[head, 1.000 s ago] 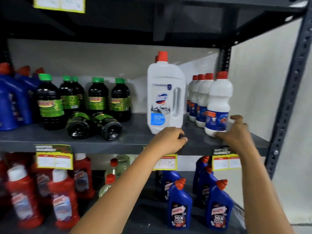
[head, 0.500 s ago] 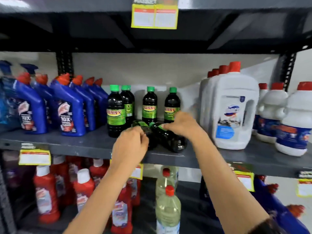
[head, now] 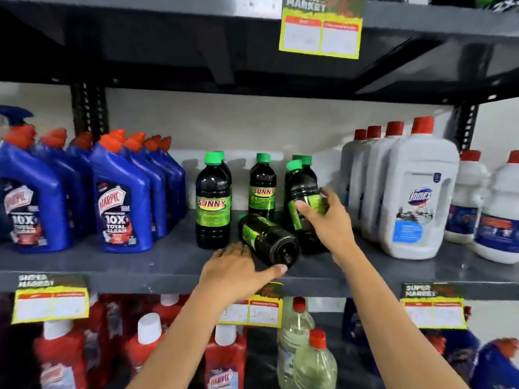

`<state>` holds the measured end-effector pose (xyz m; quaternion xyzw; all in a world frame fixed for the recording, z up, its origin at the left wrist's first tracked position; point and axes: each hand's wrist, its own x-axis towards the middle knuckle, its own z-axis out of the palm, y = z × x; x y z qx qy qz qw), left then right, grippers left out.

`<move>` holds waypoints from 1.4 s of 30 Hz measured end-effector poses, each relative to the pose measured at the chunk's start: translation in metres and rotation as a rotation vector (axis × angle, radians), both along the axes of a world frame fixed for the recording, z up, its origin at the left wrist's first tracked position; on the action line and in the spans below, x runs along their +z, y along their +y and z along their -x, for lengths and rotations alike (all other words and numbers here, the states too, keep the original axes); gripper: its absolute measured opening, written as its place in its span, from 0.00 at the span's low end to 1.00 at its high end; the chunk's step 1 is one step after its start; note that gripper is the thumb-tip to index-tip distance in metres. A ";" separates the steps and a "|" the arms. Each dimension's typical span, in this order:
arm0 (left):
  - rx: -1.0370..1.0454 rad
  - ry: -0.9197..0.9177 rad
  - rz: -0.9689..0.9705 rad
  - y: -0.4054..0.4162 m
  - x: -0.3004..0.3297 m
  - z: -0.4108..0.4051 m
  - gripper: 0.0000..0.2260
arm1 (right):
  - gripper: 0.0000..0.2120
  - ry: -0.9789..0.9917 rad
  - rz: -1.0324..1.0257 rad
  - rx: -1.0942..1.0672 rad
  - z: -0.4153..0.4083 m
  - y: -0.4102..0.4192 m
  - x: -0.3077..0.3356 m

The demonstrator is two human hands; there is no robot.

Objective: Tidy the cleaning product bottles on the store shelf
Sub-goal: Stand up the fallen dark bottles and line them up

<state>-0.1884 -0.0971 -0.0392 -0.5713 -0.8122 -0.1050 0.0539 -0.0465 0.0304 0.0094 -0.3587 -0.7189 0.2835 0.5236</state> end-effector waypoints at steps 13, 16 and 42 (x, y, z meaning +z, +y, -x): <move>0.004 0.051 -0.054 -0.007 -0.002 -0.005 0.46 | 0.42 -0.016 0.131 0.246 -0.030 0.020 -0.023; -0.006 0.058 -0.060 -0.007 -0.002 -0.004 0.46 | 0.43 0.074 0.200 0.319 -0.034 0.026 -0.027; 0.144 0.252 -0.350 -0.013 -0.021 -0.010 0.34 | 0.50 -0.036 0.122 0.239 -0.029 0.030 -0.032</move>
